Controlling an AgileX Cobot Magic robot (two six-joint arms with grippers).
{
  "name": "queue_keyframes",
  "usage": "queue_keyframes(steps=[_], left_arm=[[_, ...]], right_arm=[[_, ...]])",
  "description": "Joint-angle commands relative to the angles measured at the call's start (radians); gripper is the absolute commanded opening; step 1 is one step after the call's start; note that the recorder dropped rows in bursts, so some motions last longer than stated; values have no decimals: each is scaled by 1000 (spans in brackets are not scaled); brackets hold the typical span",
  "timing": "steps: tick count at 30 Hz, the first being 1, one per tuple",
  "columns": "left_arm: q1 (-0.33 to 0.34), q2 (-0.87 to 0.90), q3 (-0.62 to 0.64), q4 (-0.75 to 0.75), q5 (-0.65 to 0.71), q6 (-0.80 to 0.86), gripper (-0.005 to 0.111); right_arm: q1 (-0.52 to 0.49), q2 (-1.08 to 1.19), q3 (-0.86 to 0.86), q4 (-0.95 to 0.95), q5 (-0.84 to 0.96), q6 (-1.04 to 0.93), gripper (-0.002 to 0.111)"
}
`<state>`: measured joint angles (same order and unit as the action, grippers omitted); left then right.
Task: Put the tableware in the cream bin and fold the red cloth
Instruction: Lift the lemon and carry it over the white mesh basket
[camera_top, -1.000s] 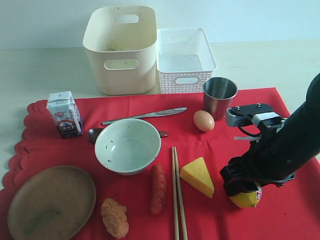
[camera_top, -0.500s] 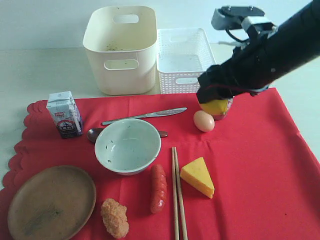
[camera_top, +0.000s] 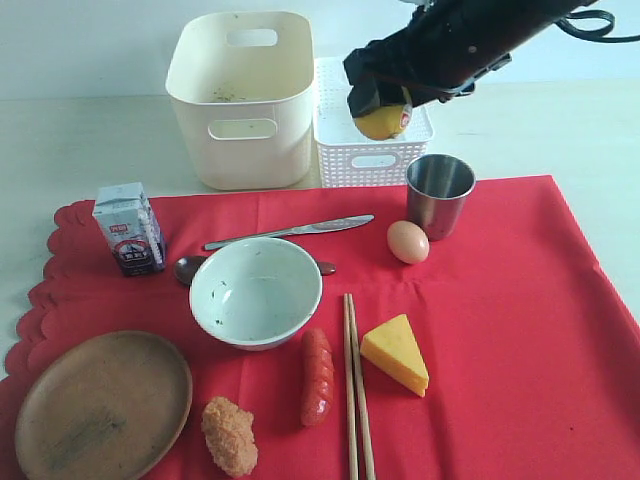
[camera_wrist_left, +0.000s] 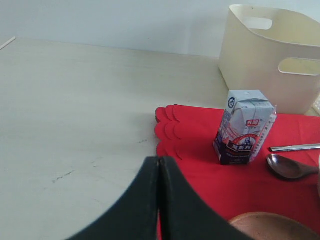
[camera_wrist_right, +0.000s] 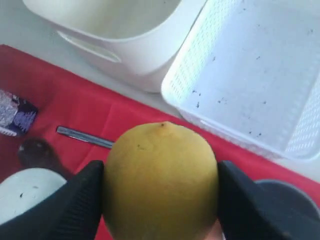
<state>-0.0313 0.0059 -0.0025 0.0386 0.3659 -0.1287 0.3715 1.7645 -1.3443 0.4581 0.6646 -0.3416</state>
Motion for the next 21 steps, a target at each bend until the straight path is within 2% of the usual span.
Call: queue_keyframes(steps=[1,6,21], left_arm=[[2,-6,2,4,-11,1,0],[2,-6,2,4,-11,1,0],[2,-6,2,4,-11,1,0]], right_arm=[[1,79,-104,-85,-23,53,0],[-7,168,-214,-208,-38,125,0],[-75,394,-479,-206,-38,153,0]])
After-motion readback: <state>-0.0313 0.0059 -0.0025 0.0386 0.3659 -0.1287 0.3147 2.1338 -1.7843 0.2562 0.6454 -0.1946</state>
